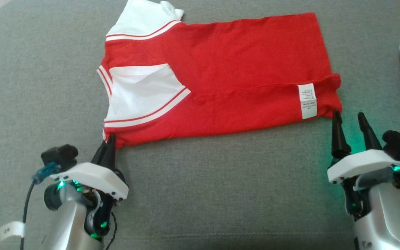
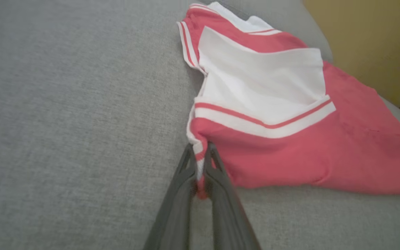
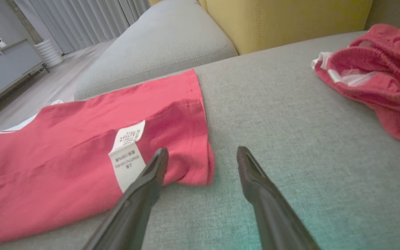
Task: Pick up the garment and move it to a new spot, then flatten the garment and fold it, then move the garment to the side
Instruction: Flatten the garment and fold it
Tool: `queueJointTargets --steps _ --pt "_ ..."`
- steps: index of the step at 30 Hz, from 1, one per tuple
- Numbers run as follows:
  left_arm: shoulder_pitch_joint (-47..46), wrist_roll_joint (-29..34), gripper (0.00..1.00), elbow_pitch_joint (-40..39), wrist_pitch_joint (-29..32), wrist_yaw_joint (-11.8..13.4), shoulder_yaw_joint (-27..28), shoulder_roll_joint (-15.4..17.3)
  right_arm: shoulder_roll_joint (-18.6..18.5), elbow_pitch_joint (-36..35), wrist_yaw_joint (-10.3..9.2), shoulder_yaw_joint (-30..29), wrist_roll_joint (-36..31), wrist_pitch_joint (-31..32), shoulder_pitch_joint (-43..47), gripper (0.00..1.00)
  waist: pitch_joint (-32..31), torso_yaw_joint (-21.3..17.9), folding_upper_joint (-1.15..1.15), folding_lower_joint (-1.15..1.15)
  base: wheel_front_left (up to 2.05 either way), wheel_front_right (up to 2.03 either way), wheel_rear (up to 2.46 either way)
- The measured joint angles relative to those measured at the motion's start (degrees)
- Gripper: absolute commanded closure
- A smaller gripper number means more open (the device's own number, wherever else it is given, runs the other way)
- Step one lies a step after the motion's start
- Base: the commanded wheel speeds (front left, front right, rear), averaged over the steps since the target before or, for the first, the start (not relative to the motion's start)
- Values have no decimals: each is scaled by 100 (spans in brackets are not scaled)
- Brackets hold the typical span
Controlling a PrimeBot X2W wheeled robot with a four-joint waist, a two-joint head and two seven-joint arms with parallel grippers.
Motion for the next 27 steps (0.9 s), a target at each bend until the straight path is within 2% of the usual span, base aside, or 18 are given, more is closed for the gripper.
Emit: queueJointTargets --steps 4,14,15,16,19,20,21,27 --pt "-23 -12 100 -73 -118 1 20 -3 -1 293 0 -194 -92 121 -109 0 32 103 0 0 0 0 0" --pt "-25 -121 100 -134 -278 4 20 -32 -3 1213 0 -259 -172 433 -689 0 116 350 0 0 0 0 0" --pt "-27 -135 100 -134 -296 5 20 -32 -8 1267 0 -258 -162 456 -736 19 121 362 0 0 0 0 0" --pt "-30 -153 100 -133 -321 5 23 -32 -16 1324 0 -257 -122 469 -793 43 124 371 0 0 0 0 0" --pt "-54 -156 100 -130 -378 8 42 -29 -22 1510 0 -227 13 470 -958 78 116 368 0 0 0 0 0" --pt "-70 -156 100 -127 -408 8 46 -25 -22 1557 0 -212 13 470 -983 96 108 362 0 0 0 0 0" --pt "-113 -156 100 -131 -458 8 51 -23 -21 1593 0 -129 120 506 -997 100 82 346 0 0 0 0 0" --pt "-93 -155 100 -296 -519 0 49 71 -13 1291 0 -112 169 778 -911 100 -51 262 0 0 0 0 0"
